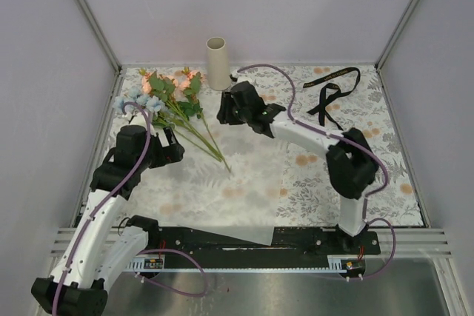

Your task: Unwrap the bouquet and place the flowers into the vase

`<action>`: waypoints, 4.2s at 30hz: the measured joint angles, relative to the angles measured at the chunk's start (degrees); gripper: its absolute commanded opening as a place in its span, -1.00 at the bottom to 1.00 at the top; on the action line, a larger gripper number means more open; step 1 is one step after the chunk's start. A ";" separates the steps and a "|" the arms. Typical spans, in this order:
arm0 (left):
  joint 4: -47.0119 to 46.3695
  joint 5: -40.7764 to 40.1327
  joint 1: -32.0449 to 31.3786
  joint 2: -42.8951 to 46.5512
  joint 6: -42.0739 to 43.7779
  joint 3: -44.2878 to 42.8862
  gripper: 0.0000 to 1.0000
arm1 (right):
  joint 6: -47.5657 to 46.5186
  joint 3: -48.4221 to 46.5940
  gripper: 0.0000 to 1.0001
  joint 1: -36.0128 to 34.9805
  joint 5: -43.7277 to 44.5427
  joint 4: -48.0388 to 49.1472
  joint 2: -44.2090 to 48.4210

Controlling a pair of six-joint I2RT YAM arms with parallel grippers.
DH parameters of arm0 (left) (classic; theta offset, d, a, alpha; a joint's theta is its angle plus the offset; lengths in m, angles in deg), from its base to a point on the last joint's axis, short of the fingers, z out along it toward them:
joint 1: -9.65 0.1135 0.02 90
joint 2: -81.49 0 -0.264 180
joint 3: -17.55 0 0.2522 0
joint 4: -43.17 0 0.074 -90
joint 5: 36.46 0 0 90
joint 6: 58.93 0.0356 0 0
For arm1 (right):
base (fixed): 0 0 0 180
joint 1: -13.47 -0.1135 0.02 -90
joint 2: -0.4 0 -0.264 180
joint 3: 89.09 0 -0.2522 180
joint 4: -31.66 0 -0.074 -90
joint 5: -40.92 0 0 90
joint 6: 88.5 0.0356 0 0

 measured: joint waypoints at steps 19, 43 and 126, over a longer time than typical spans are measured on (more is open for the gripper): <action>-0.72 -2.84 0.02 3.91 -0.07 0.76 0.98 | -3.65 -35.85 -0.08 0.00 -0.50 -5.09 -37.46; -0.90 -2.84 0.02 4.00 -0.76 0.92 0.97 | -0.68 -34.10 -0.31 -0.15 -3.93 0.26 -39.56; -35.71 7.69 -15.37 -17.92 -4.57 -18.47 -1.00 | -9.94 41.11 0.99 -6.49 -4.20 27.56 47.43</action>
